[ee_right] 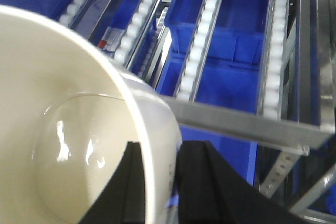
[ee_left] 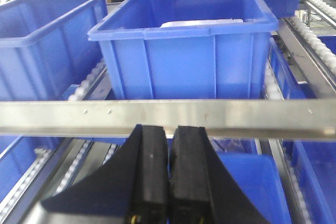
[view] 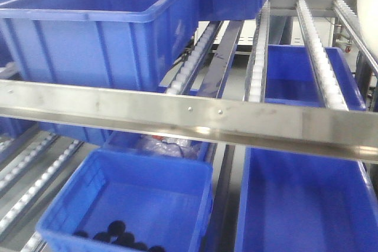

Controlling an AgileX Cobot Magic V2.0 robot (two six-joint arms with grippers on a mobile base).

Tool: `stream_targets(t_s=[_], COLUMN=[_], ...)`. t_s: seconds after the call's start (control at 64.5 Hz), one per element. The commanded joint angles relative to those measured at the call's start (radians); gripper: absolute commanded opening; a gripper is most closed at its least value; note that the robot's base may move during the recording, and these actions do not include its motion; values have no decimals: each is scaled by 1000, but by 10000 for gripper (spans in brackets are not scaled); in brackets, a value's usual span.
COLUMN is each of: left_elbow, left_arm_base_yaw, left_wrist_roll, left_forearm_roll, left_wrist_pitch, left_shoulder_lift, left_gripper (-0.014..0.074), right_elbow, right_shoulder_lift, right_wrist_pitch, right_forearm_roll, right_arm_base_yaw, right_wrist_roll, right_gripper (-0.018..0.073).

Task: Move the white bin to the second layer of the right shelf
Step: 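Drive the base up to the roller shelf, bin held in right gripper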

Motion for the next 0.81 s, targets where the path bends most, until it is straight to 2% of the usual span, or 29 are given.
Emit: stream_targets(t_s=[0.0,0.791], left_elbow=[37,37], left_arm_base_yaw=[-1,-1], left_wrist_roll=[2,2], left_forearm_roll=[-2,-2], left_wrist_pitch=[-85,-85], left_shoulder_lift=[-14,-14], left_gripper=[85,85], right_elbow=[-32,-32], right_shoulder_lift=[4,4], right_wrist_pitch=[-99,-99], right_forearm_roll=[-16,-16], right_arm_base_yaw=[-6,-6], right_wrist_roll=[1,1], right_gripper=[70,70])
